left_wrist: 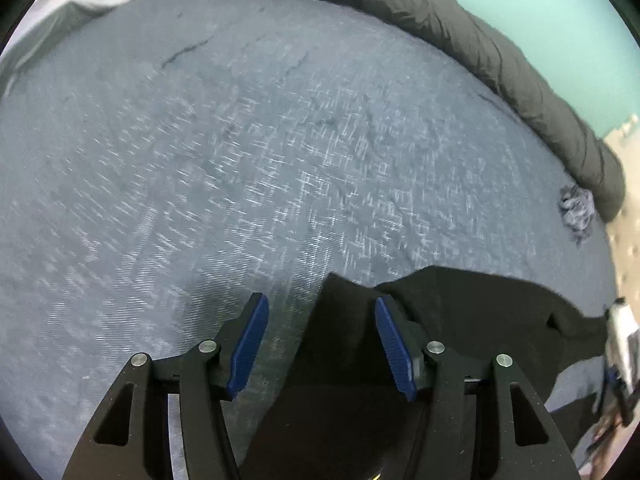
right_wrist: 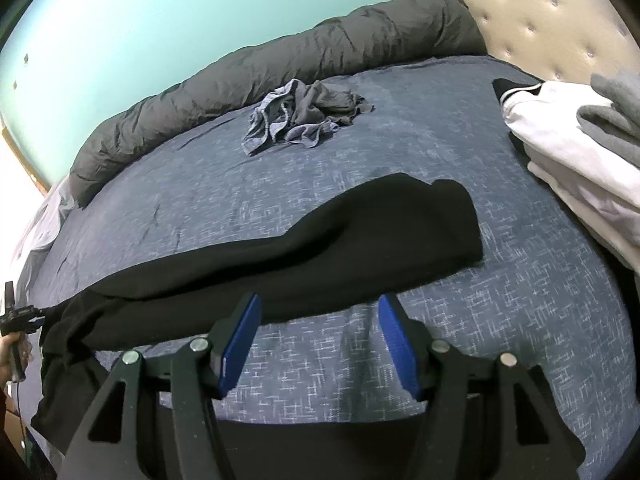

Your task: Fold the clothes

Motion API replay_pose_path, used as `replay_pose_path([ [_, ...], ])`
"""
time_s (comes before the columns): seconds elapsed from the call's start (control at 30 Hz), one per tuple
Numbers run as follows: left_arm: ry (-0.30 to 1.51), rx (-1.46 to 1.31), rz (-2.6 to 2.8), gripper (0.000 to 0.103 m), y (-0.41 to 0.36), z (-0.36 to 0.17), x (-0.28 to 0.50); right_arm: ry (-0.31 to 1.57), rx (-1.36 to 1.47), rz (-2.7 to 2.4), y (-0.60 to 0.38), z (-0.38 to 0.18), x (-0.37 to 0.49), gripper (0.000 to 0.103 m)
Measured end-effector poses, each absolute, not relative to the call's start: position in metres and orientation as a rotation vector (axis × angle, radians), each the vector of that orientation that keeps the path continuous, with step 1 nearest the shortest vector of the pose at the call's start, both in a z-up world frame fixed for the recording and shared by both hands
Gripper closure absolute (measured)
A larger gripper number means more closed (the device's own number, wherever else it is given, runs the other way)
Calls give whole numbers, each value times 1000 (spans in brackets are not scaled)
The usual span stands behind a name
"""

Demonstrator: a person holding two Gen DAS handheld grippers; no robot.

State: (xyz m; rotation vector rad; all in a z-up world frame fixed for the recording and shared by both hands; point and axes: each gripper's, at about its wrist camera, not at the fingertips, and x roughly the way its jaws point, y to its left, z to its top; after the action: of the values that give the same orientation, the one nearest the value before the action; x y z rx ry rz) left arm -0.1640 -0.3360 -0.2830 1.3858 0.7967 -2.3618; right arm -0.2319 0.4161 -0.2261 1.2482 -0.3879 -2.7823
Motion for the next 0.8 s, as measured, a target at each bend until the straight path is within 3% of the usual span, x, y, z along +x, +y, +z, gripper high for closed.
replay_pose_path([
  [0.1, 828, 1395, -2399, 45, -333, -286, -167, -394, 1243, -2775, 416, -227, -234, 41],
  [0.17, 824, 1404, -2424, 64, -329, -286, -170, -420, 1247, -2771, 417, -229, -235, 41],
  [0.23, 799, 1415, -2437, 71, -323, -283, -171, -440, 1256, -2767, 418, -231, -236, 41],
  [0.27, 784, 1425, -2443, 80, -321, -282, -171, -442, 1257, -2767, 418, -232, -236, 41],
  [0.37, 759, 1450, -2462, 88, -312, -277, -172, -448, 1260, -2761, 416, -234, -234, 41],
  [0.57, 676, 1411, -2480, 96, -302, -259, -168, -446, 1267, -2747, 413, -233, -229, 41],
  [0.8, 576, 1153, -2448, 98, -337, -193, -161, -447, 1260, -2759, 416, -229, -230, 41],
])
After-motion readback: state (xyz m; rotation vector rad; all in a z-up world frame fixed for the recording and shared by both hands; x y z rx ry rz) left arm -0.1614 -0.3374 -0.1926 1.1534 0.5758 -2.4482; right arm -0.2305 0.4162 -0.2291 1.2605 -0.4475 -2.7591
